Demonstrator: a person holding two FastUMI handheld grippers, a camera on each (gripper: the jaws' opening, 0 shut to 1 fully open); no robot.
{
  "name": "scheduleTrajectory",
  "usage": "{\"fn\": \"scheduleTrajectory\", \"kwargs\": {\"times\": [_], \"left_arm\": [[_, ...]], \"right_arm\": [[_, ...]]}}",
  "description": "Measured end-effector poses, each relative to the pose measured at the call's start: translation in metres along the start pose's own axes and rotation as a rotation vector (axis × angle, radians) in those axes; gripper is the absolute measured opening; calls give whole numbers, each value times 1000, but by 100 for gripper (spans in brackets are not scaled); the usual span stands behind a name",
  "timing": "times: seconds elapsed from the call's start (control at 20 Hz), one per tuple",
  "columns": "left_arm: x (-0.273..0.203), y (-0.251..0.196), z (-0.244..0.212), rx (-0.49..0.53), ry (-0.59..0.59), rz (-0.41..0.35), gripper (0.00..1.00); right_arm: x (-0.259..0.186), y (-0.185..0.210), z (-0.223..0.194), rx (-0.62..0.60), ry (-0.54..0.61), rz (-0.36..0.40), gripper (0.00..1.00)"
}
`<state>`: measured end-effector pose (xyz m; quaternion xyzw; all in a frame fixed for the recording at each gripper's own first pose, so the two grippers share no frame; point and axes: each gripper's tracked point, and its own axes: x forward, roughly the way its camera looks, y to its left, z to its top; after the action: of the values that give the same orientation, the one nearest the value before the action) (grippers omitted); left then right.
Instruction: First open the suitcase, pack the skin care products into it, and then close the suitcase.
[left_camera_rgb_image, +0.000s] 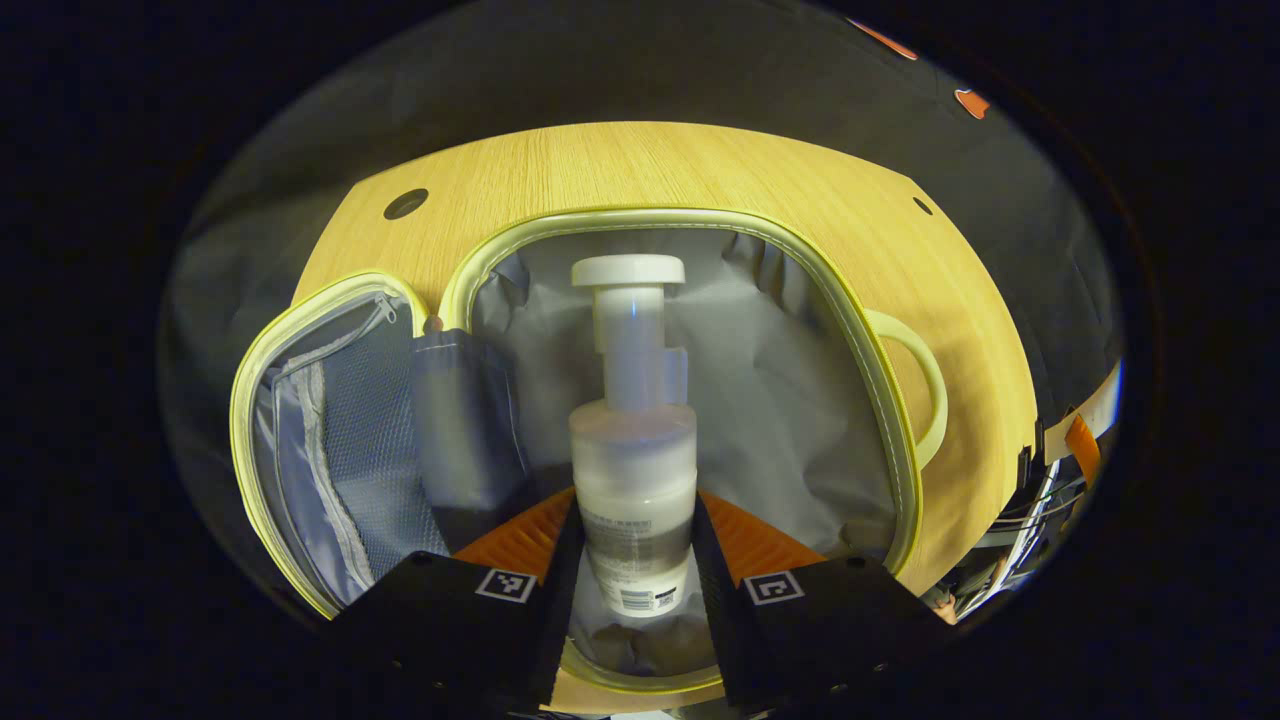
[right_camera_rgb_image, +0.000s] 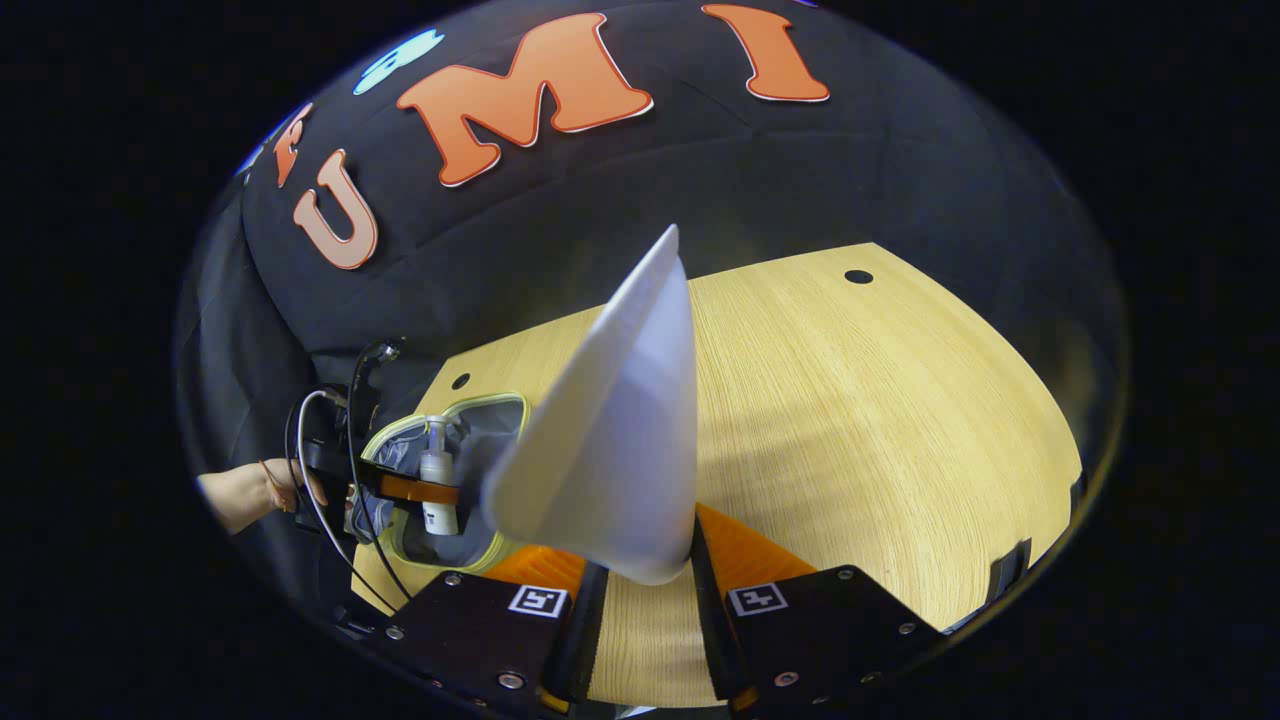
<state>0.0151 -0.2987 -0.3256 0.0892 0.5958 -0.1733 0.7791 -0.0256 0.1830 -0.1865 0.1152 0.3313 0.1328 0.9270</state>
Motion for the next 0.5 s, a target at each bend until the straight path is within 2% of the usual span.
{"fn": "scheduleTrajectory", "kwargs": {"times": [0.15, 0.25, 0.3, 0.5], "left_arm": [[-2, -11, 9, 9, -31, -33, 67], [-8, -11, 13, 29, -47, -16, 94], [-13, -11, 18, 41, -76, -6, 100], [-58, -7, 34, 94, -235, 30, 100]], "right_arm": [[1, 2, -1, 8, 6, 8, 45], [2, 7, 1, 9, 11, 20, 45], [3, 11, 3, 4, 15, 28, 45], [7, 45, 19, -46, 33, 85, 45]]}}
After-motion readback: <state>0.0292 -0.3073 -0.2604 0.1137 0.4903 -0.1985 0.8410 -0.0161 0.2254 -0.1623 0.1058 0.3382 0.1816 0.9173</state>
